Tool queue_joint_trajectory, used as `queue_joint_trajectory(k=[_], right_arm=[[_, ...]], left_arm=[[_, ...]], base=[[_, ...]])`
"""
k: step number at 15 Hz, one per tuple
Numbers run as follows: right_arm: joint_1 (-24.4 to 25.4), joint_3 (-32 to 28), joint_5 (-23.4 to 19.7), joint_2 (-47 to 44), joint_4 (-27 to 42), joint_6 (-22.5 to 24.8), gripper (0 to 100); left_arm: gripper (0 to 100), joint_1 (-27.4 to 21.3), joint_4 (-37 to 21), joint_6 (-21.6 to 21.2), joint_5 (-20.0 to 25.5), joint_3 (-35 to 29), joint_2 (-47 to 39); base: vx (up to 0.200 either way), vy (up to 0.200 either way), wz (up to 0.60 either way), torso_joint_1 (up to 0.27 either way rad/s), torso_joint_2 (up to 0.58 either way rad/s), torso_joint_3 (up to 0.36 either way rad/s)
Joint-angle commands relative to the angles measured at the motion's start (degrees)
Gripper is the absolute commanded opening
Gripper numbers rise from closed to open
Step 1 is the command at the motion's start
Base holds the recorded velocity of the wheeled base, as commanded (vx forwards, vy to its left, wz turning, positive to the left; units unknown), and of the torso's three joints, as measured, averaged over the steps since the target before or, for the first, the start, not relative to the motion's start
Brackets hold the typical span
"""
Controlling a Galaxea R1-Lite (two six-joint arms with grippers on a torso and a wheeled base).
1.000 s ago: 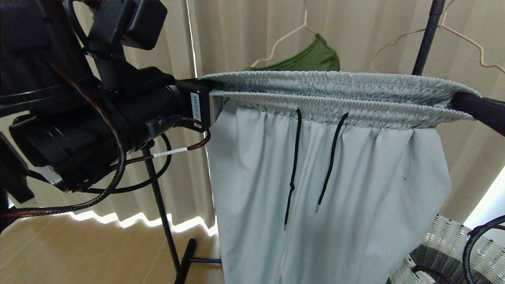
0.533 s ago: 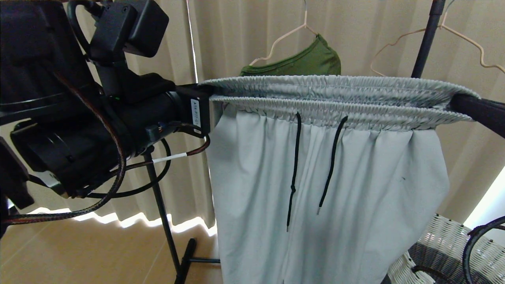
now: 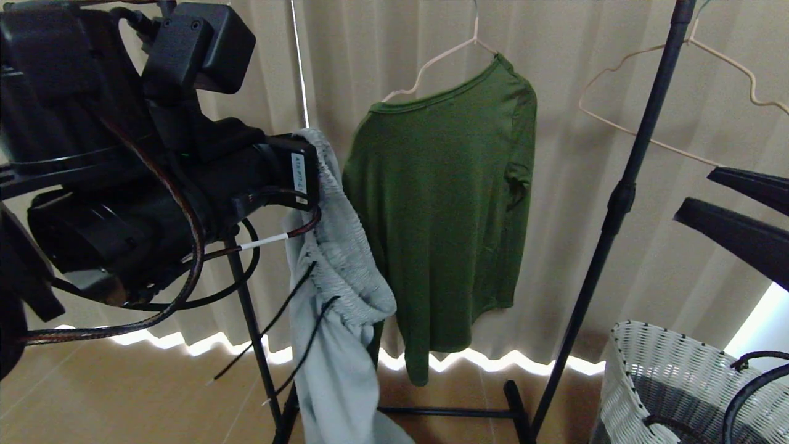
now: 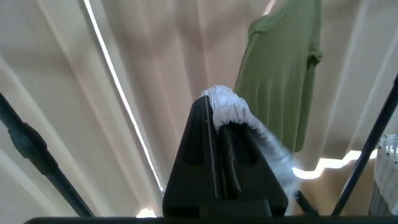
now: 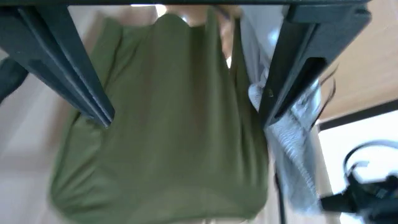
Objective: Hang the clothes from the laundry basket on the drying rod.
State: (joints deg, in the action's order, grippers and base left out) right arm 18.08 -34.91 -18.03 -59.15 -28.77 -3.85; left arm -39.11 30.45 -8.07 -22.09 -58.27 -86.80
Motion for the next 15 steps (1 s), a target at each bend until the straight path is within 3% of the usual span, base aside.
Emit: queue_joint_trajectory(k=[1,2,3,5,7,8,12,14,15], right_arm=[[0.0,2.5,0.2,1.3,0.5,0.0,100],[0.0,2.8,0.3,1.5,0.6,0.0,100],[-1.3,5.7,0.6,2.6,1.4,0.2,100],[-5.9,7.4,0.7,4.5,5.0,0.9,100],[-6.6,7.6,0.6,4.7,5.8,1.3,100],[-9.0,8.7,0.9,7.1,10.4,2.4,100],[-10.3,12.9,9.0,9.1,12.5,2.4,100],[-10.3,15.0,13.4,9.1,12.1,2.4,100],[-10.3,16.5,14.2,9.4,11.2,2.2,100]], left_arm=[[0,0.2,0.0,0.1,-0.9,0.1,-0.1],[0,0.4,0.0,0.0,-1.5,0.2,0.0],[0,1.9,0.0,-0.5,-5.0,1.7,0.2],[0,2.5,-0.3,-0.5,-5.3,5.7,3.4],[0,2.7,-0.4,-0.5,-5.3,6.7,4.1],[0,3.2,-0.6,-0.5,-5.0,12.7,8.9],[0,9.8,-0.8,-2.4,-5.0,18.7,14.6],[0,11.2,-0.7,-1.5,-4.6,19.1,15.7],[0,10.8,-0.7,0.4,-2.3,19.4,16.3]], base=[[0.000,0.000,0.00,0.000,0.00,0.000],[0.000,0.000,0.00,0.000,0.00,0.000],[0.000,0.000,0.00,0.000,0.00,0.000],[0.000,0.000,0.00,0.000,0.00,0.000],[0.000,0.000,0.00,0.000,0.00,0.000],[0.000,0.000,0.00,0.000,0.00,0.000],[0.000,0.000,0.00,0.000,0.00,0.000],[0.000,0.000,0.00,0.000,0.00,0.000],[0.000,0.000,0.00,0.000,0.00,0.000]])
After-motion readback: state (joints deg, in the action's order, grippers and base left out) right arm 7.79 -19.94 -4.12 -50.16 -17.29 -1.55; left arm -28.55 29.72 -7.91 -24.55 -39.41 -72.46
